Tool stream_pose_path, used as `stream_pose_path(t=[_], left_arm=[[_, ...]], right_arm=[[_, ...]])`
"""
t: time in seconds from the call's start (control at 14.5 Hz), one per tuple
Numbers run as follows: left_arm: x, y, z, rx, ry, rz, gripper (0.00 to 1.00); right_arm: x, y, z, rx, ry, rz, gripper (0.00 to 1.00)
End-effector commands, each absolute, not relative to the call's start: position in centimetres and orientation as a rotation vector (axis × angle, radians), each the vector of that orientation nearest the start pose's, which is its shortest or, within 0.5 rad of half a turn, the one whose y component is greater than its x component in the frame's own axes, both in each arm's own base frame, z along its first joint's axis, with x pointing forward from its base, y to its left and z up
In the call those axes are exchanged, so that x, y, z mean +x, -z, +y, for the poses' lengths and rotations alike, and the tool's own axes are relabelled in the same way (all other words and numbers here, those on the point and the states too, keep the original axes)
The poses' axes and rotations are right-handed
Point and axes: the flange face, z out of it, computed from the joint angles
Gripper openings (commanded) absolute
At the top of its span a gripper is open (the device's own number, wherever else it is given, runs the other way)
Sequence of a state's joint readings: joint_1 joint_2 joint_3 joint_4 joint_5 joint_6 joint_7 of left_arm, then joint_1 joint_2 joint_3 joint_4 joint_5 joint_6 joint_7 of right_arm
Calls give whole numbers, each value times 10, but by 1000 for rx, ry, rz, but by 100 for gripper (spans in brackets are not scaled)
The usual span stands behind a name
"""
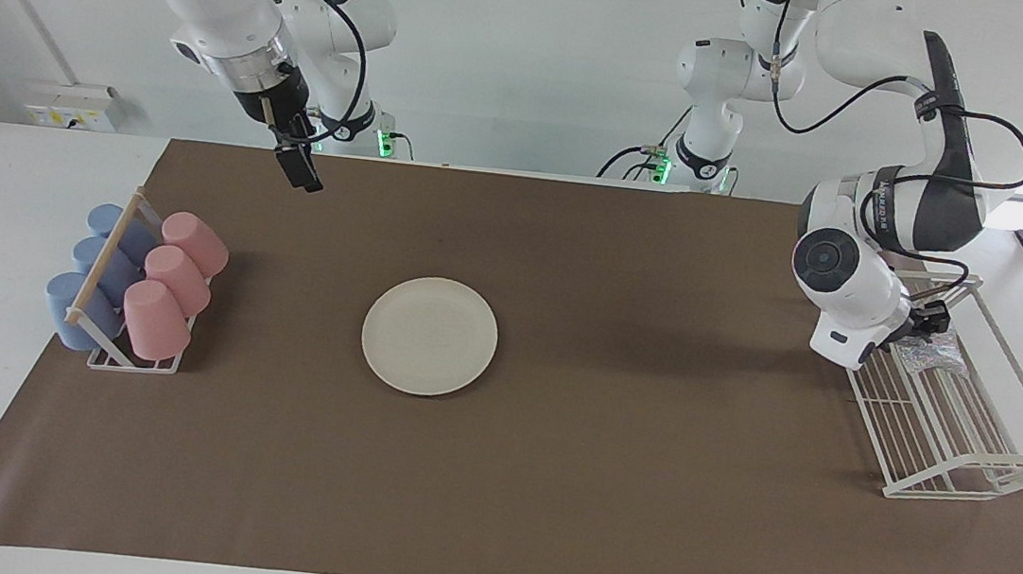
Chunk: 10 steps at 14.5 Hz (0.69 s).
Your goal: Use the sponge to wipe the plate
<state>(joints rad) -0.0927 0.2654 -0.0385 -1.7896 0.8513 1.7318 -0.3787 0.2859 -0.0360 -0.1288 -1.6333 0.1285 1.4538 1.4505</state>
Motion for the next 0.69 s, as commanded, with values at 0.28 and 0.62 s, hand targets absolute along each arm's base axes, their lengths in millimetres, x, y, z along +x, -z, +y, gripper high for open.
stream_pose_path(t=[0.28,0.62], left_arm=[[607,-413,-10,-2266,-87,9,0],[614,-484,-20,-2431,-107,-191,0]], right_arm=[[500,-614,165,-2485,-278,1925,100],[498,-619,200,-2345,-208,2004,100]])
